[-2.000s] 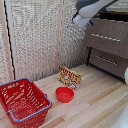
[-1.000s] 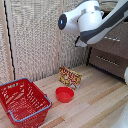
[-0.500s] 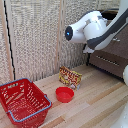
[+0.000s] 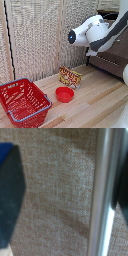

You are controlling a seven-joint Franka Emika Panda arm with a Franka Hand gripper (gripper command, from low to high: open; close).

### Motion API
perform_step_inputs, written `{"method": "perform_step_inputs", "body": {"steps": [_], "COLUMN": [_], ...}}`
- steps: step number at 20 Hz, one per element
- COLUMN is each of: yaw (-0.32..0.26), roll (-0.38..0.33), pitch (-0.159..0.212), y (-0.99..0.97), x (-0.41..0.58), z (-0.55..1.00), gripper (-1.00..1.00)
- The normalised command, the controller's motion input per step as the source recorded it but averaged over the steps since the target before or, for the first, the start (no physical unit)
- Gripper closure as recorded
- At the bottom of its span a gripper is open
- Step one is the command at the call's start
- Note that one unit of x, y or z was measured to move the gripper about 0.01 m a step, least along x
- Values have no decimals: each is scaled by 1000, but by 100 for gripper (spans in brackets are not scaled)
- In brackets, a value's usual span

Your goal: Compassionately, move the pinch receptors towards pink recepticle. Embrace the recepticle delicately and rise accordingly. Progress forward guided by applied tension and move towards the highest section of the storage unit. Place the recepticle delicately and shut the storage unit.

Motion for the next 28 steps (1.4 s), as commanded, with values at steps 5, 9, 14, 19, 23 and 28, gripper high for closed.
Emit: {"method": "perform_step_inputs", "body": {"steps": [5, 9, 14, 19, 23, 28], "yaw": [0, 20, 0, 0, 0, 0], "roll": [29, 44, 81, 86, 63, 45], "pitch": [0, 22, 116, 155, 176, 98], "y": [-183, -446, -621, -690, -741, -789], "x": [49, 293, 287, 304, 223, 193], "z": [296, 452, 665, 639, 513, 298], "gripper": [100, 100, 100, 100, 100, 100]}}
